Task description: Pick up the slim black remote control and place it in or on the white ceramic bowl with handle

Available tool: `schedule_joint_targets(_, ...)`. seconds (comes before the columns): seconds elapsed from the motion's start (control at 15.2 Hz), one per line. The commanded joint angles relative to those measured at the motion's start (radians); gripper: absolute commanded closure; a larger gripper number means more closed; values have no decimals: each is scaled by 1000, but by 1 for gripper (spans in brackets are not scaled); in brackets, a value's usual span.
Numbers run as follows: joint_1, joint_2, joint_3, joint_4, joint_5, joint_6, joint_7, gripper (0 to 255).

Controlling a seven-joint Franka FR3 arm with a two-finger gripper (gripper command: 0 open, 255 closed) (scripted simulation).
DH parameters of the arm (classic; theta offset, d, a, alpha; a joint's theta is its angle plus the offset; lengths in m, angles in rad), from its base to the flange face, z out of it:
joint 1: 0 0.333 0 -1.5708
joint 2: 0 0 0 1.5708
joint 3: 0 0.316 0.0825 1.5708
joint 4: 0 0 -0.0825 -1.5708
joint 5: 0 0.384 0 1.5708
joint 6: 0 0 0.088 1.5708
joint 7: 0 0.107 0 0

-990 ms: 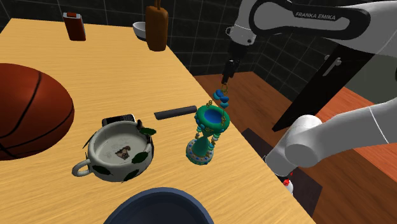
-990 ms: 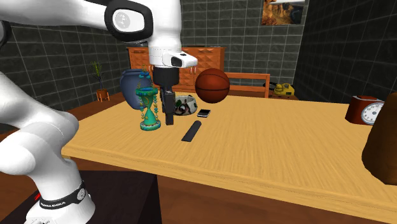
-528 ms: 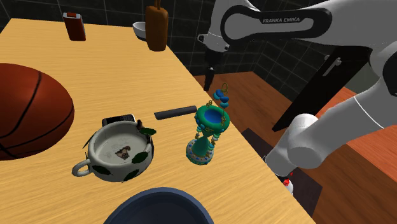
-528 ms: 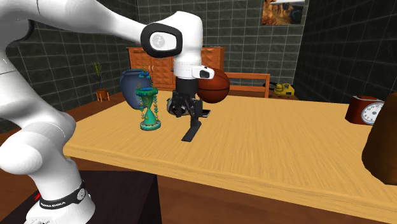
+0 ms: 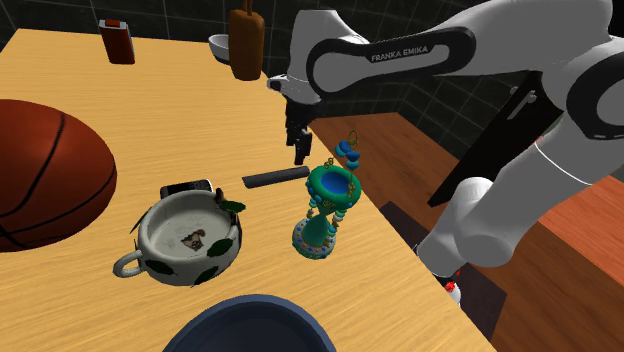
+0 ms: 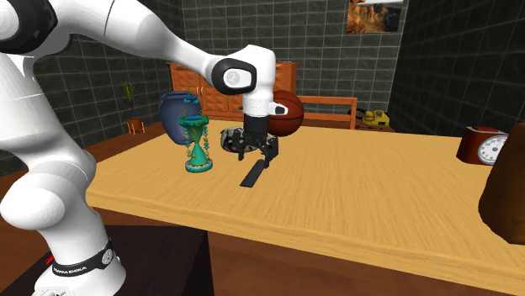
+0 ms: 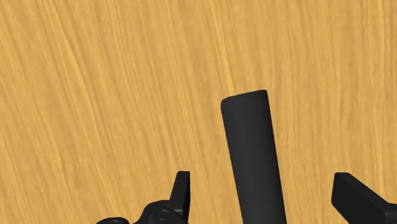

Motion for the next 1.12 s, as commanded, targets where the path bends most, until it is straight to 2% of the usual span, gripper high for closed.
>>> schedule_joint_targets(0.0, 28, 41, 20, 16, 3, 24, -66, 0)
schedule_joint_targets(0.53, 33, 79, 26, -52, 5, 129, -74, 0)
schedule_joint_targets(1.06, 33, 79, 26, -52, 5, 129, -74, 0)
